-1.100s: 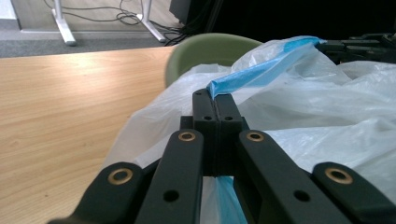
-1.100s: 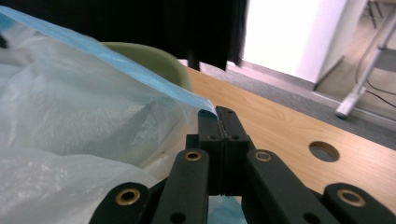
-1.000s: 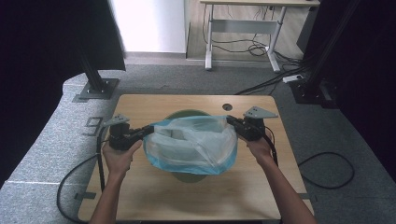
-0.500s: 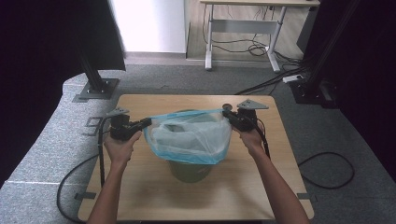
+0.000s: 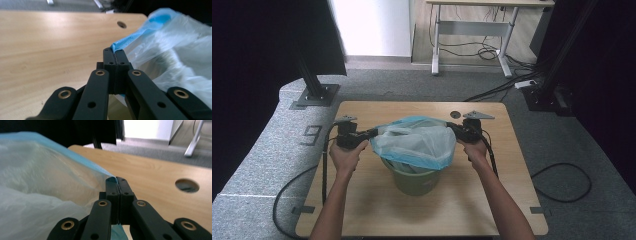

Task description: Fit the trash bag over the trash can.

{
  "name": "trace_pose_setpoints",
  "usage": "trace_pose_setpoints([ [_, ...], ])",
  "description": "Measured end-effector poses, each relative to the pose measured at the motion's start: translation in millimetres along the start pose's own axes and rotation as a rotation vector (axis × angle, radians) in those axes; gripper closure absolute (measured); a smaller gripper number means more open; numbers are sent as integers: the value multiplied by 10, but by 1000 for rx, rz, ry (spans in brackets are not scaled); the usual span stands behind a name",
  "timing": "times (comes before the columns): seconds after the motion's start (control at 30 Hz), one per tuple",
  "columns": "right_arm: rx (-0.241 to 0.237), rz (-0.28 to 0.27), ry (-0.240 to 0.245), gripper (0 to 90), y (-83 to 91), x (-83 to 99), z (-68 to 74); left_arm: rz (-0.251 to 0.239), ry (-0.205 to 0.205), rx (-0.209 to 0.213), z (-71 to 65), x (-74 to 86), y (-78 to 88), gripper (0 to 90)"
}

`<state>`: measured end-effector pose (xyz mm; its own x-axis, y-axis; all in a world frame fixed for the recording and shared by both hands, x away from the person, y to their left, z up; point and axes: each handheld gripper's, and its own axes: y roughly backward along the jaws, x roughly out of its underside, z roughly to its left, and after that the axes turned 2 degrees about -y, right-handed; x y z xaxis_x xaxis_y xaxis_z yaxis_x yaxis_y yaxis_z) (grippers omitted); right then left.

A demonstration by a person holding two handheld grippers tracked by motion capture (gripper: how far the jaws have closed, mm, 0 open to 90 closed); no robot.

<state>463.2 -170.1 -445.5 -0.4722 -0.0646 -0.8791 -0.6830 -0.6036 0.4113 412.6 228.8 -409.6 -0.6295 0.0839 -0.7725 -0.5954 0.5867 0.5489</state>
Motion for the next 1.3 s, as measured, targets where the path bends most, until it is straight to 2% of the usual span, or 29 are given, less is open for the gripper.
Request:
trace_pose_setpoints([
  [0.13, 5, 41, -34, 878, -58, 37, -15, 39, 32, -4, 51, 67, -93, 899],
  [0.17, 10, 69, -38, 878, -85, 64, -17, 44, 40, 0, 77, 120, -117, 900],
  [0.33, 17, 93, -43, 880, -110, 137, -49, 35, 66, 20, 134, 221, -116, 900],
  [0.37, 19, 108, -45, 881, -118, 187, -70, 27, 72, 38, 156, 261, -107, 900],
  [0.4, 19, 108, -45, 881, -118, 187, -70, 27, 72, 38, 156, 261, -107, 900],
  [0.43, 16, 123, -51, 881, -121, 230, -80, 22, 71, 59, 160, 295, -102, 900],
  [0.73, -6, 124, -50, 881, -78, 297, -90, 8, 69, 80, 131, 326, -85, 899],
  [0.77, -8, 119, -49, 880, -66, 288, -88, 7, 66, 82, 129, 324, -81, 899],
  [0.83, -21, 94, -48, 775, -20, 257, -82, 0, 61, 79, 121, 322, -63, 899],
  [0.87, -21, 94, -48, 775, -20, 257, -82, 0, 61, 79, 121, 322, -63, 899],
  [0.93, 2, 46, -43, 641, 37, 227, -78, -7, 56, 75, 111, 321, -50, 899],
  [1.03, 16, -41, -79, 535, 161, 154, -105, -17, 44, 71, 95, 312, -31, 899],
  [1.2, 14, -136, -133, 467, 306, 84, -194, -29, 36, 70, 68, 288, -17, 899],
  [1.3, -4, -152, -146, 453, 364, 54, -231, -33, 30, 70, 51, 277, -15, 899],
])
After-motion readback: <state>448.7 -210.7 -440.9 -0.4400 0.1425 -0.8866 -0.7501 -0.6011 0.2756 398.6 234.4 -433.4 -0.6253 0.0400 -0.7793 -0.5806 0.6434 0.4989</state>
